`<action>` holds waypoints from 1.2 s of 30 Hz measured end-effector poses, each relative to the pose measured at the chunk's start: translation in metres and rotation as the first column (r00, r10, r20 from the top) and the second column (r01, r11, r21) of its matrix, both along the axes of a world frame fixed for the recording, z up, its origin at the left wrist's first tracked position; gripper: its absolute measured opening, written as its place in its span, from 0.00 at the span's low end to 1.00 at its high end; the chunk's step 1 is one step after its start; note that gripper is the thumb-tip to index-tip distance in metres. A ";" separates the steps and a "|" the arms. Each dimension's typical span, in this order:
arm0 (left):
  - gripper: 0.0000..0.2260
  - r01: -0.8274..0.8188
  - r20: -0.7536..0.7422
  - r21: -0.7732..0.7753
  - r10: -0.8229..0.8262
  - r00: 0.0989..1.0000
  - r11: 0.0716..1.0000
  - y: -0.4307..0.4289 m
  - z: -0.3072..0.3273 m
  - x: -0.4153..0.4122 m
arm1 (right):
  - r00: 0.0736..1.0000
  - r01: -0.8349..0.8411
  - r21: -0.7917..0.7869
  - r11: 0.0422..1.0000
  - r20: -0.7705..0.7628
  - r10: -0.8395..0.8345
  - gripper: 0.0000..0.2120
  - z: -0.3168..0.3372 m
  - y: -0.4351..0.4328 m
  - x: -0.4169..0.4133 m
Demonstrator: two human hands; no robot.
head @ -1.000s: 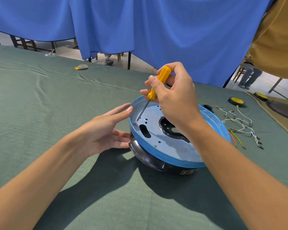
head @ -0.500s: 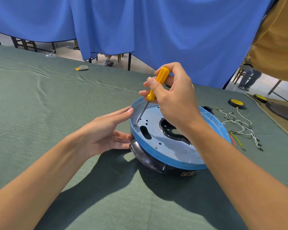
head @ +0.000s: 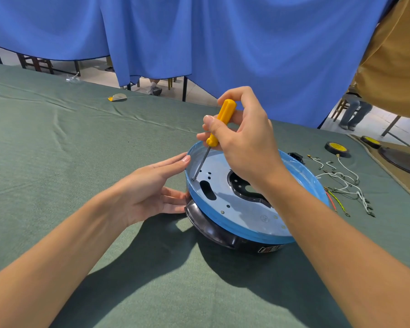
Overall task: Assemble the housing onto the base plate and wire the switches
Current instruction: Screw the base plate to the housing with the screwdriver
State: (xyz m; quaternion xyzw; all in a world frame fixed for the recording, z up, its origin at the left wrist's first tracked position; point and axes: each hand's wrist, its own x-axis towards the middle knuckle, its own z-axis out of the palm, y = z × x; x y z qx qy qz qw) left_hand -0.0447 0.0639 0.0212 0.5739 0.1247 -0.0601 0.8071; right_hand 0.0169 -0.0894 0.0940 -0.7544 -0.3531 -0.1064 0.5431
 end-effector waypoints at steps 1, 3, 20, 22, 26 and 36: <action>0.20 0.001 0.001 -0.002 -0.001 1.000 1.000 0.000 0.000 0.000 | 1.000 -0.005 -0.022 1.000 0.020 0.006 0.09 0.001 0.000 0.001; 0.19 0.008 0.007 -0.003 -0.008 1.000 1.000 0.000 0.000 0.001 | 0.998 -0.011 -0.086 0.996 0.061 0.016 0.09 0.005 0.000 0.002; 0.23 0.004 0.022 -0.025 -0.004 1.000 1.000 0.002 -0.004 0.003 | 0.959 0.216 -0.722 0.657 0.282 -0.005 0.12 0.048 0.004 0.008; 0.25 0.001 0.020 -0.021 -0.001 1.000 1.000 0.003 -0.004 0.004 | 0.959 0.212 -0.714 0.667 0.285 0.001 0.14 0.054 0.005 0.008; 0.25 0.003 0.016 -0.029 -0.003 1.000 1.000 0.003 -0.004 0.004 | 0.951 0.243 -0.774 0.585 0.308 0.012 0.20 0.063 0.007 0.006; 0.22 0.005 0.015 -0.018 -0.004 1.000 1.000 0.002 -0.003 0.004 | 0.954 0.200 -0.832 0.517 0.286 0.090 0.17 0.068 0.019 0.007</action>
